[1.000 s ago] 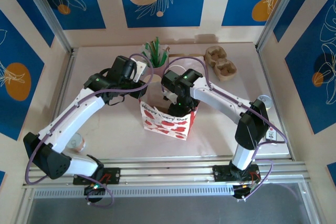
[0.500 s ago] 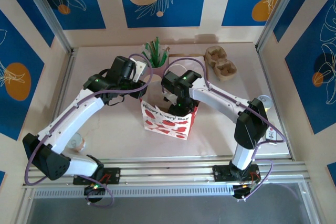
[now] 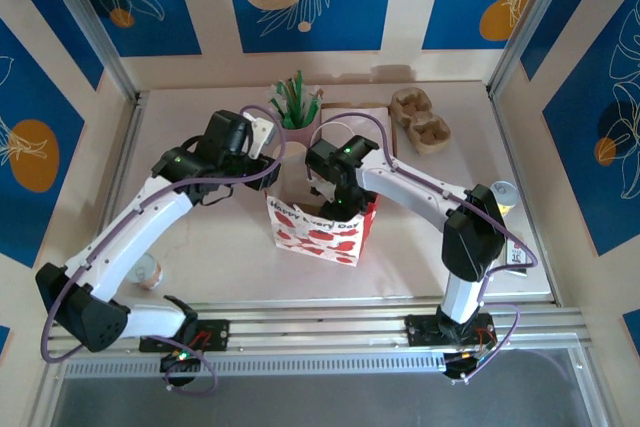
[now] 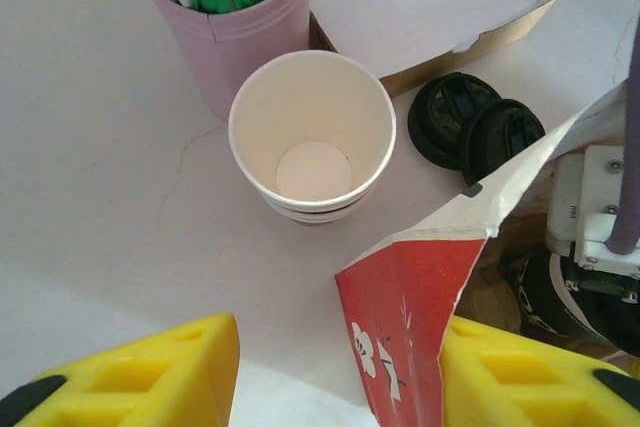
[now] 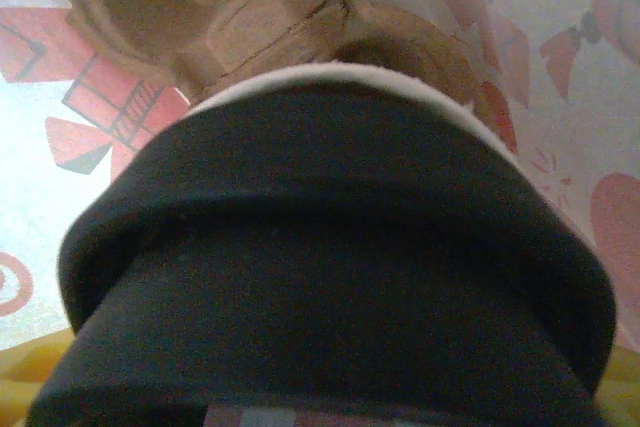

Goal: Pack the takeout coffee

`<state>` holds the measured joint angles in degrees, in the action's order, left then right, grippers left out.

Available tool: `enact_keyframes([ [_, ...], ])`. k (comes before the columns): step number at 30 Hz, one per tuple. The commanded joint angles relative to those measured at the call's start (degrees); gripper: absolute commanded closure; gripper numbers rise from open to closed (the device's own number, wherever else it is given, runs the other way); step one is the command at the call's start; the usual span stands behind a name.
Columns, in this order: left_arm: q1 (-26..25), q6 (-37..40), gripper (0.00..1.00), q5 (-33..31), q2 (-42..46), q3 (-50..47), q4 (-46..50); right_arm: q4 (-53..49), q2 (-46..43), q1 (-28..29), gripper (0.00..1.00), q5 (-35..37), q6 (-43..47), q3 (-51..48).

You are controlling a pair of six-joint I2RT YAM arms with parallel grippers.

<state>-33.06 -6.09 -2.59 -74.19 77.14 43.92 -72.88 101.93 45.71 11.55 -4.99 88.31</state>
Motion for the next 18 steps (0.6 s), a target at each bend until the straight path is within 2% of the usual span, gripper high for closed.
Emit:
enact_keyframes([
  [1,1.2,0.6,0.48,0.1,1.9,-1.1,-1.6,-1.4,1.2,-0.5,0.30,-0.8,-0.7,-0.7],
  [9,1.2,0.9,0.42,0.7,2.8,-2.7,-3.0,-0.6,2.0,-0.5,0.29,-1.4,-0.6,-1.4],
  [18,1.2,0.9,0.40,0.8,3.4,-3.9,-3.8,0.9,1.6,-1.1,0.28,-2.8,-0.6,-3.3],
])
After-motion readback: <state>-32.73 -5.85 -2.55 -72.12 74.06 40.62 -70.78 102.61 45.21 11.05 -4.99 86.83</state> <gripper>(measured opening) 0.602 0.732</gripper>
